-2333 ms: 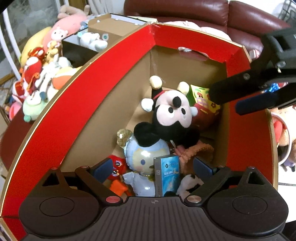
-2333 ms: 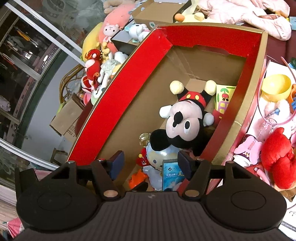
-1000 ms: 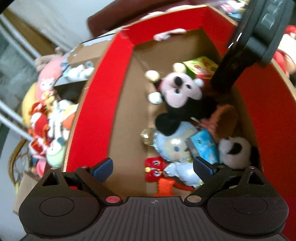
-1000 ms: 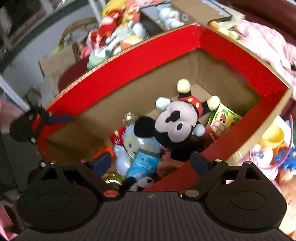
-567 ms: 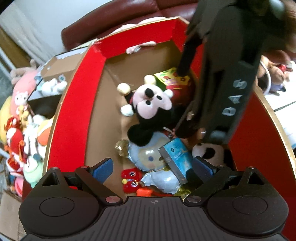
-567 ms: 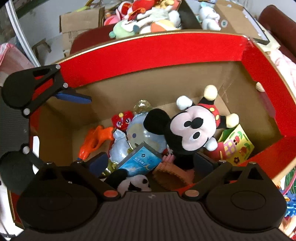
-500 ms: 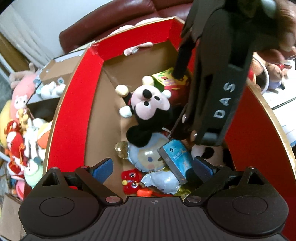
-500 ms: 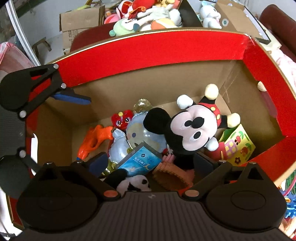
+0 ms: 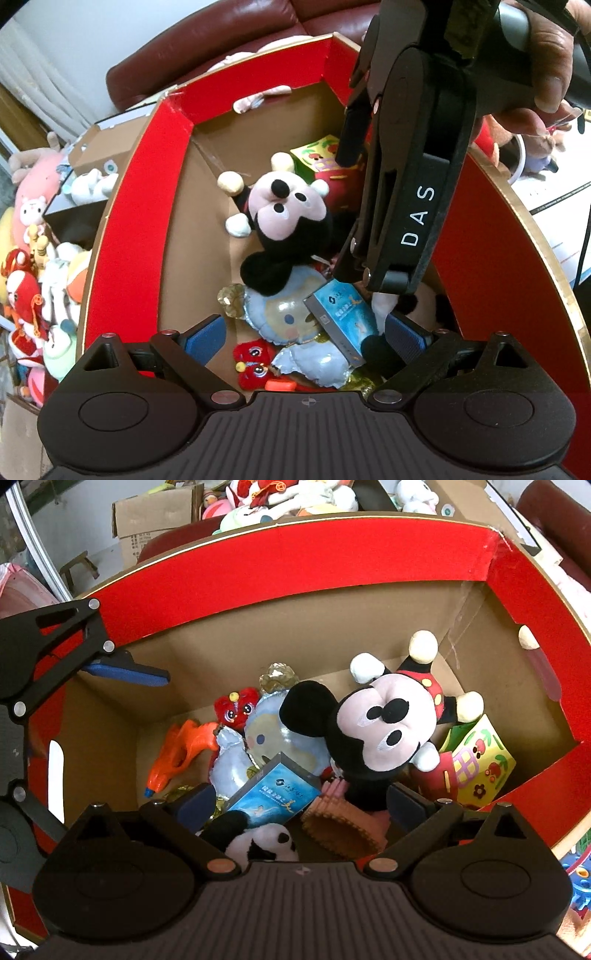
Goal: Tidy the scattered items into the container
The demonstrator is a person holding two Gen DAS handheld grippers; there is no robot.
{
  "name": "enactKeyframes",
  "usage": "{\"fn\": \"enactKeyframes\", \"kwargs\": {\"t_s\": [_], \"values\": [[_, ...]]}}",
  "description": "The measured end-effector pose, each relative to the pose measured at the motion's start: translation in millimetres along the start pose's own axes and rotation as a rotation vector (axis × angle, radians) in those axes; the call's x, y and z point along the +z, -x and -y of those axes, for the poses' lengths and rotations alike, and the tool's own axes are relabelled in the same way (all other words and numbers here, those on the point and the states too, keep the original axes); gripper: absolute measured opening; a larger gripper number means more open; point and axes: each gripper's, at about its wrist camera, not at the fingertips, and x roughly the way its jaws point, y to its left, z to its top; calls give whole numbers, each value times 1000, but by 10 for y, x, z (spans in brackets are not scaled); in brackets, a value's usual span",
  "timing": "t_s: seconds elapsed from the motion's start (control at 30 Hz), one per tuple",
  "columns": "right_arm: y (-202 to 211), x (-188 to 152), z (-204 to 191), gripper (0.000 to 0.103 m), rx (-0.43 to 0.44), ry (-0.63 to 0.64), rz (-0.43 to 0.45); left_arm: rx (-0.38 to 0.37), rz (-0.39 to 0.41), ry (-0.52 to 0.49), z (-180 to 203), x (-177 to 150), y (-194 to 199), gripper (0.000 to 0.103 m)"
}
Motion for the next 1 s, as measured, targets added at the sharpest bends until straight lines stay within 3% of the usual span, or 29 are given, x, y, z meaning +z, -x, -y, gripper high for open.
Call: {"fn": "enactKeyframes", "kwargs": {"t_s": [1.0], "values": [[40,-85,45,99,-30,-11,-25,27,3,-15,37,-4,10,95]]}}
